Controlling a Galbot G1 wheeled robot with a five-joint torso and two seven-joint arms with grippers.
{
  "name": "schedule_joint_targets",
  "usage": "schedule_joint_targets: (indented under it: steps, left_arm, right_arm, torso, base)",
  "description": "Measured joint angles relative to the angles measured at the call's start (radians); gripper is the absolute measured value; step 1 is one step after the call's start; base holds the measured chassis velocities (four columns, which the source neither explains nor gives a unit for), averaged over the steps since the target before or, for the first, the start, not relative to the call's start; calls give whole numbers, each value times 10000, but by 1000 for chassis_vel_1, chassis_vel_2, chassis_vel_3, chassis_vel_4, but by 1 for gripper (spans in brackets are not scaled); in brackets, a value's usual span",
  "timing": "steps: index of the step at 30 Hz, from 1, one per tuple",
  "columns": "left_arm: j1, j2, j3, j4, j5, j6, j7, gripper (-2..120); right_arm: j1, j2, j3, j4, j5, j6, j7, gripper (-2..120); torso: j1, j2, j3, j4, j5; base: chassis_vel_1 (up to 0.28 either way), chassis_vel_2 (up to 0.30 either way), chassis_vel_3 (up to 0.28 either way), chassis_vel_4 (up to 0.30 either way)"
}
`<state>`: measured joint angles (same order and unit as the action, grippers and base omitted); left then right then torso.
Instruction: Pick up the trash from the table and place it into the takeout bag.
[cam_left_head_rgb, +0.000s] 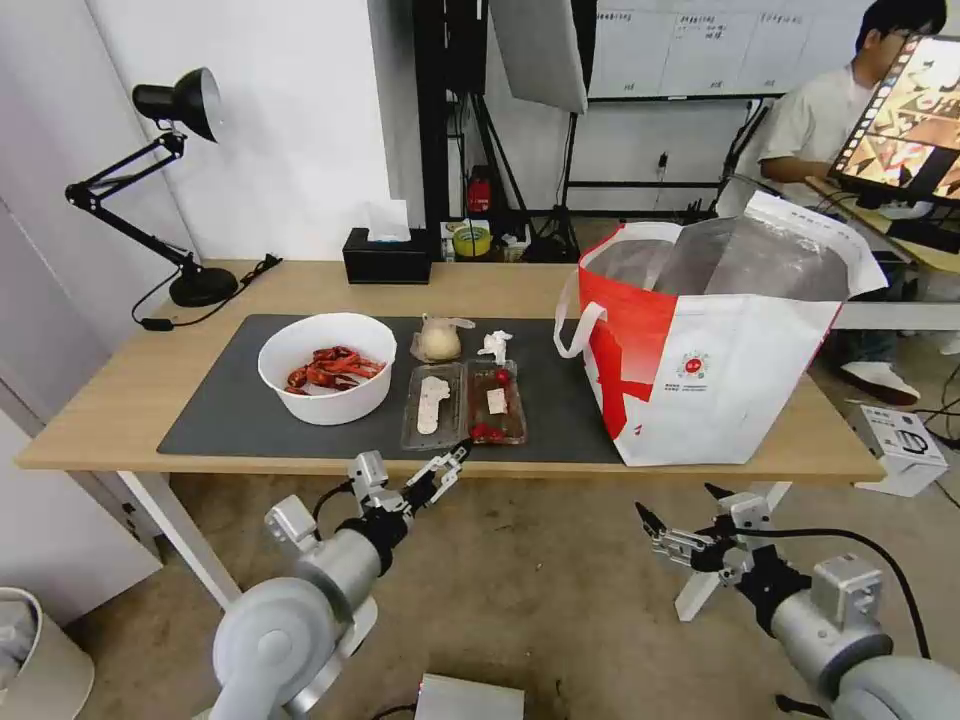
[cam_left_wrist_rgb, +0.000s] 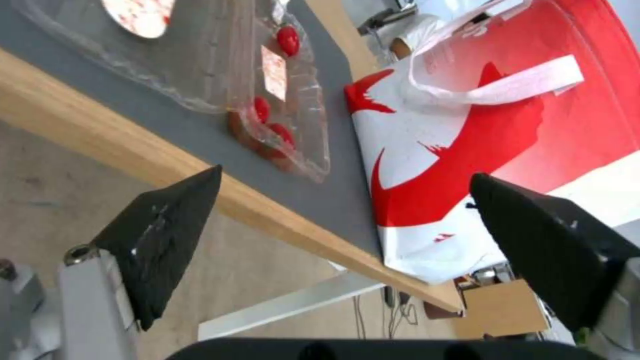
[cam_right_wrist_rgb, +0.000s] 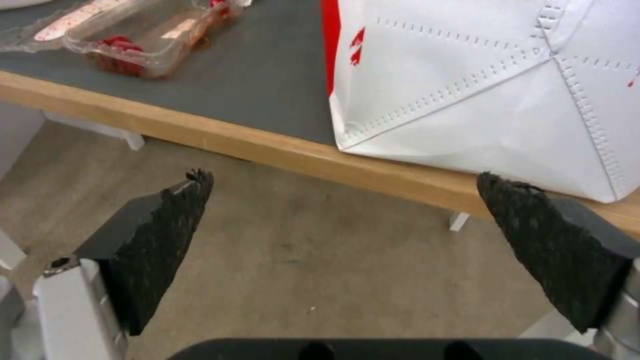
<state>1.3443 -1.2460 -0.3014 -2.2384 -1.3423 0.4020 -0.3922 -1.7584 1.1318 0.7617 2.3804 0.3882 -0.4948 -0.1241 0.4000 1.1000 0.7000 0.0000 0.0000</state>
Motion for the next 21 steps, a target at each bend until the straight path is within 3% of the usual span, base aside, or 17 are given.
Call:
schedule_joint_targets:
  steps: [21]
  left_arm:
    - [-1293,2,537,988,-403,37,-354,100]
  right_arm:
    - [116,47,19,-198,-14,-12,0,100]
  torso:
    - [-1,0,0,-1,0]
  base:
    - [0,0,0,0]
